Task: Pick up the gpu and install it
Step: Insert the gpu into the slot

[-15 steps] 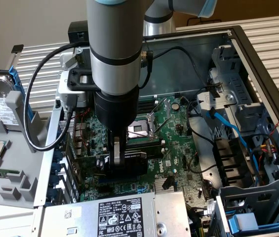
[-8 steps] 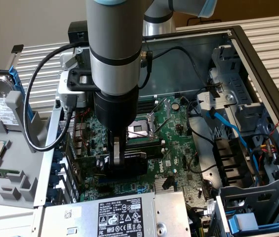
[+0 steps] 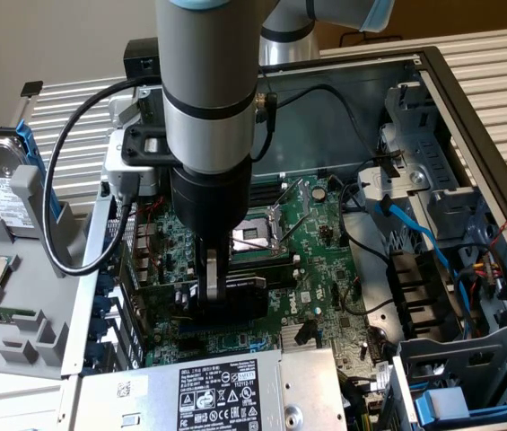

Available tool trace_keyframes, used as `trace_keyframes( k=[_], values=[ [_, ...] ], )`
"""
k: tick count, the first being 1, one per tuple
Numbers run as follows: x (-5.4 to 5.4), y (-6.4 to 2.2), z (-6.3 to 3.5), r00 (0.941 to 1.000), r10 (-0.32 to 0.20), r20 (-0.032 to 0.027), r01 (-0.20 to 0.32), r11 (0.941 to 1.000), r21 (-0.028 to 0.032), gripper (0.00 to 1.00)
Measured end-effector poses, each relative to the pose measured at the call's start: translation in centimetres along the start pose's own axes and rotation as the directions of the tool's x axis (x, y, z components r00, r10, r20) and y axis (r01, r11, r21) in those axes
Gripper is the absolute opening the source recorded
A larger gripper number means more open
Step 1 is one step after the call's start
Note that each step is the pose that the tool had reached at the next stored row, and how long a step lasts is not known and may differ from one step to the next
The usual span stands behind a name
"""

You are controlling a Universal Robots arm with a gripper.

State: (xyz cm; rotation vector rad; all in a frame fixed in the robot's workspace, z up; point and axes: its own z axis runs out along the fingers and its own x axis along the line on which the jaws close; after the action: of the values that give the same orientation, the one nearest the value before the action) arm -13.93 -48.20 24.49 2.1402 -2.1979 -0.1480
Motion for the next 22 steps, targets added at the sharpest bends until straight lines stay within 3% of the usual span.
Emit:
trace_keyframes(
  k=[22],
  values=[
    [-0.04, 0.05, 0.28, 1.0, 0.0, 0.0006, 0.0, 1.0, 0.0041, 0.27]
  ],
)
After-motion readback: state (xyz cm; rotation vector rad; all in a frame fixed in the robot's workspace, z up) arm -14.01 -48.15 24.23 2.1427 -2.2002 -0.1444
